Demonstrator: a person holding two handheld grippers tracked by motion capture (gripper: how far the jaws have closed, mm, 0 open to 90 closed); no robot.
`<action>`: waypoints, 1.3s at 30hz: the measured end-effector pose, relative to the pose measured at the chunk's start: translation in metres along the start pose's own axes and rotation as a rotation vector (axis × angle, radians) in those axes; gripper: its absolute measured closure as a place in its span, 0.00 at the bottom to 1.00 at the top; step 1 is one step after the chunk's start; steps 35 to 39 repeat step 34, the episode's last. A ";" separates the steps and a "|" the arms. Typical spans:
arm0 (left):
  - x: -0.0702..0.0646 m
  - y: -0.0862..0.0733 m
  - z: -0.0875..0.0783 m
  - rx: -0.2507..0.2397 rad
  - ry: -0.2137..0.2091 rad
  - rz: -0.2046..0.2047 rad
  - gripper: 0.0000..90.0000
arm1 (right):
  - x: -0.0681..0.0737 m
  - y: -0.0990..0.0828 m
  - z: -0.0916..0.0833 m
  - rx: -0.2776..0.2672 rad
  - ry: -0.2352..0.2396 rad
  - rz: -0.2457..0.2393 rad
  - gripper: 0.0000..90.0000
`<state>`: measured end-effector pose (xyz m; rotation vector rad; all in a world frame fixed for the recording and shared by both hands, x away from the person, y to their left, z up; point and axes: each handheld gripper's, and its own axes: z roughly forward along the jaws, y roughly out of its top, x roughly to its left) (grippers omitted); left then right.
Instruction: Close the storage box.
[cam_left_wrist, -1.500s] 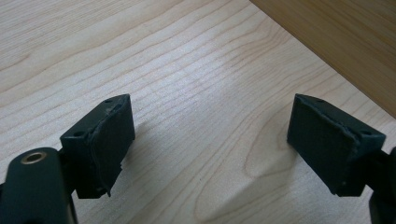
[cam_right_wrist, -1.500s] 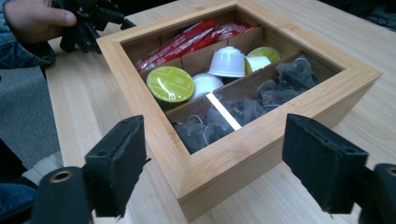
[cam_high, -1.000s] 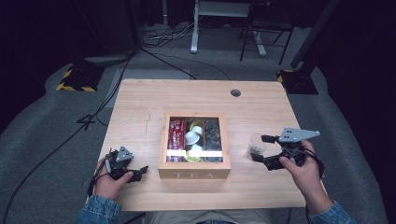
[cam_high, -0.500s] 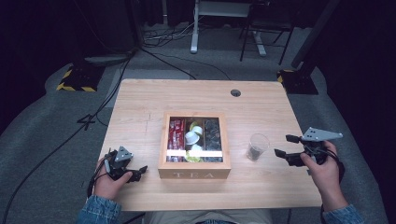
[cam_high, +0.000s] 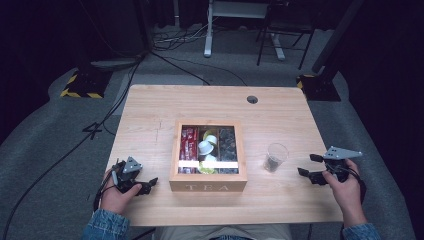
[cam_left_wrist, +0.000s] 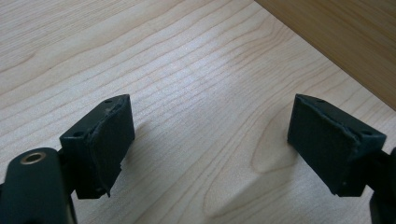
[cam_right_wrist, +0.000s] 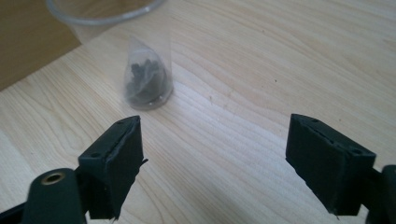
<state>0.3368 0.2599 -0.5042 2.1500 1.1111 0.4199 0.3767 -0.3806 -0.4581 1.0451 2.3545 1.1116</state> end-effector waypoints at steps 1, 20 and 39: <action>0.000 0.000 0.000 0.000 0.000 0.000 0.17 | 0.000 -0.002 0.002 0.002 0.002 0.009 0.20; 0.000 0.000 0.000 0.001 -0.002 0.001 0.17 | 0.000 -0.025 0.026 0.035 -0.036 0.067 0.19; 0.001 0.000 0.000 0.001 -0.003 0.003 0.16 | -0.001 -0.035 0.029 0.055 -0.103 0.075 0.16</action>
